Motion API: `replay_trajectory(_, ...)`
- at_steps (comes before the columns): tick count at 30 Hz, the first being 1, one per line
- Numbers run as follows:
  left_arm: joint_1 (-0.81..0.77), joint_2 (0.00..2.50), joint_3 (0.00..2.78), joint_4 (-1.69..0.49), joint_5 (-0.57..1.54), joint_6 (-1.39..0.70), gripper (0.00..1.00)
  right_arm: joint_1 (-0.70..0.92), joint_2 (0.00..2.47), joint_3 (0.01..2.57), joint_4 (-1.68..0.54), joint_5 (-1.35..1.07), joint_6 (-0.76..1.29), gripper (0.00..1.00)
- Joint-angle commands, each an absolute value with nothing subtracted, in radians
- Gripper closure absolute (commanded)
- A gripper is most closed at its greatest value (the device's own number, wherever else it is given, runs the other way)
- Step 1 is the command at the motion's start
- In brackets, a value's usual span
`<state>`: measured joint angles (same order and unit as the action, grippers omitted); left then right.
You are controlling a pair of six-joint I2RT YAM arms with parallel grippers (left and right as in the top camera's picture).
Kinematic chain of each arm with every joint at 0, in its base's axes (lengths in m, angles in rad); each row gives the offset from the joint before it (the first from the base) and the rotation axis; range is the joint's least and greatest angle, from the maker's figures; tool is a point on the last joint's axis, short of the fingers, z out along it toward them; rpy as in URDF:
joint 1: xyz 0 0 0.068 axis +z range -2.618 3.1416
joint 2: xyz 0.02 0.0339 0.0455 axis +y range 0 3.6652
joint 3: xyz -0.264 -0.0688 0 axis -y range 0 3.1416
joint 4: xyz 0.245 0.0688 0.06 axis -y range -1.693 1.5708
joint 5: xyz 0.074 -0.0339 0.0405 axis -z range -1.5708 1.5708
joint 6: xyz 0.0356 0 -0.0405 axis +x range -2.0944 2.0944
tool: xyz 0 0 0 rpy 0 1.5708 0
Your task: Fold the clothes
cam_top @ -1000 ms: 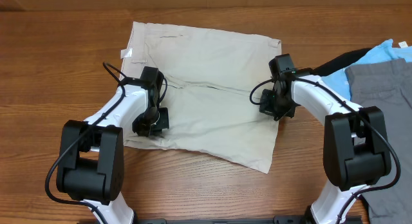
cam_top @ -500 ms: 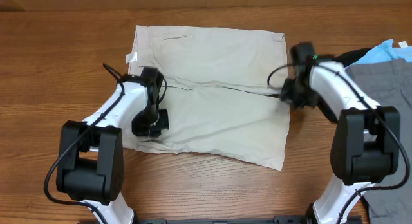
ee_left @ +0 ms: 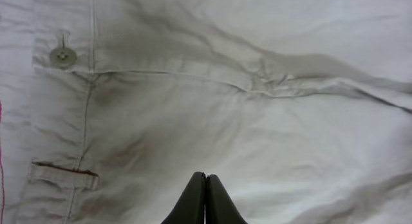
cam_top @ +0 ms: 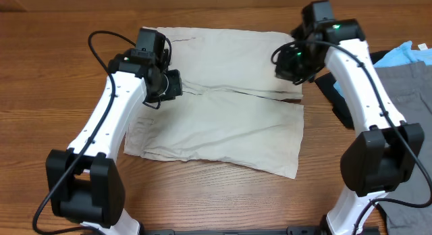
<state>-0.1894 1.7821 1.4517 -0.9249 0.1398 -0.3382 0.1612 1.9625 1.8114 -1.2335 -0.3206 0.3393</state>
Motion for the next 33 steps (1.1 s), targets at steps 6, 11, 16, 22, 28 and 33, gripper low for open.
replay_trajectory(6,-0.189,1.965,1.426,-0.892,0.033,-0.344,0.96,0.302,1.962,1.608,-1.018,-0.394,0.326,0.96)
replay_trajectory(11,-0.189,2.035,1.426,-0.862,0.033,-0.344,0.96,0.354,1.962,1.47,-0.813,-0.361,0.327,0.96)
replay_trajectory(16,-0.189,2.046,1.426,-0.855,0.006,-0.344,0.96,0.361,1.969,1.335,-0.642,-0.259,0.398,0.96)
replay_trajectory(22,-0.189,2.046,1.426,-0.854,-0.011,-0.344,0.96,0.358,1.991,1.261,-0.556,-0.112,0.45,0.96)
replay_trajectory(28,-0.189,2.046,1.426,-0.851,-0.011,-0.344,0.96,0.358,1.994,1.261,-0.559,0.022,0.45,0.95)
replay_trajectory(33,-0.189,2.046,1.426,-0.84,-0.022,-0.344,0.96,0.358,1.994,1.261,-0.591,0.154,0.45,0.95)
